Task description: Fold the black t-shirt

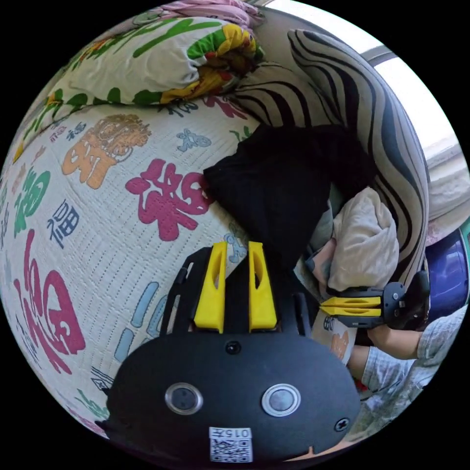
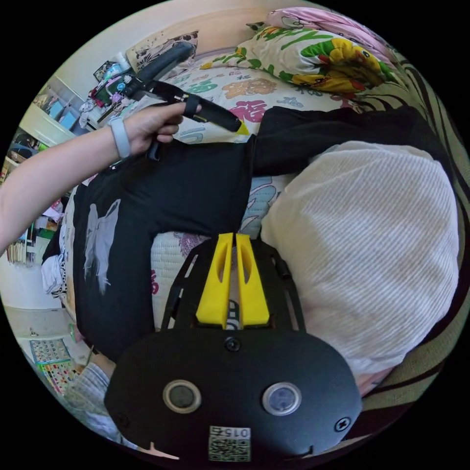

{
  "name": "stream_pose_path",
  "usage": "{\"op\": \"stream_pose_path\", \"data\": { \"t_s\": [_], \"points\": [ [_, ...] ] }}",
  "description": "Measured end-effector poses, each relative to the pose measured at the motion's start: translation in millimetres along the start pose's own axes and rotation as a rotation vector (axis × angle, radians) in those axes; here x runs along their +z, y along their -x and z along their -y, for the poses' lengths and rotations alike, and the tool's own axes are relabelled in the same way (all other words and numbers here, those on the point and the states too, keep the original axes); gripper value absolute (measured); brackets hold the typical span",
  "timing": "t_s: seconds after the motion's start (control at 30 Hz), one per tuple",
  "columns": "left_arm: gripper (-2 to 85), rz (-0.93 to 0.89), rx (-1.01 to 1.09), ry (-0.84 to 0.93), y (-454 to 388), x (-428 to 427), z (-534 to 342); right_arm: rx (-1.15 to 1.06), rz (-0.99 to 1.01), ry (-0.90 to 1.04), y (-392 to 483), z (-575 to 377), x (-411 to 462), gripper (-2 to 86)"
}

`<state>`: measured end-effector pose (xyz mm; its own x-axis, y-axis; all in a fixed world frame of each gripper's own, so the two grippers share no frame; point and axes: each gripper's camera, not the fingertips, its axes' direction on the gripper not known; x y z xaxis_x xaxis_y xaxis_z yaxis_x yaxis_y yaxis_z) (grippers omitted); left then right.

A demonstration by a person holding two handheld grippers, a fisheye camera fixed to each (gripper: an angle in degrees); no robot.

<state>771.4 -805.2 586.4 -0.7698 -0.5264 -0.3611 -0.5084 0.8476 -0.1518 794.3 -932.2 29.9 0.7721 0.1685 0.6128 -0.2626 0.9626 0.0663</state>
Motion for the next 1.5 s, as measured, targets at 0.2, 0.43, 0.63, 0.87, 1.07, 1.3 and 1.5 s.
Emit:
{"op": "stream_pose_path", "data": {
  "t_s": [0.2,0.43,0.63,0.87,1.07,1.3,1.5],
  "points": [
    [5.7,-0.061,-0.084,-0.353,3.1,-117.0,-133.1,-0.032,-0.126,0.032,46.9,-13.5,-10.3,-0.2],
    [5.7,0.115,-0.617,-0.473,29.6,-226.9,-417.9,-0.307,0.115,0.007,191.9,25.6,-9.5,1.8],
    [6.5,0.130,-1.125,-0.644,70.5,-304.1,-646.1,-0.584,0.369,0.061,373.7,116.2,43.2,4.8],
    [10.8,-0.041,-1.095,-0.728,148.0,-337.1,-715.1,-0.656,0.435,0.184,544.0,194.0,119.2,5.8],
    [1.8,-0.160,-0.999,-0.725,166.4,-343.8,-739.5,-0.780,0.262,0.297,658.7,230.4,179.0,6.4],
    [-0.4,-0.110,-1.095,-0.813,111.0,-373.4,-840.1,-0.864,0.011,0.497,732.7,231.0,258.8,0.0],
    [-0.4,-0.099,-1.121,-0.806,86.7,-385.2,-882.7,-0.891,0.097,0.432,745.5,223.9,255.7,-0.8]
  ]
}}
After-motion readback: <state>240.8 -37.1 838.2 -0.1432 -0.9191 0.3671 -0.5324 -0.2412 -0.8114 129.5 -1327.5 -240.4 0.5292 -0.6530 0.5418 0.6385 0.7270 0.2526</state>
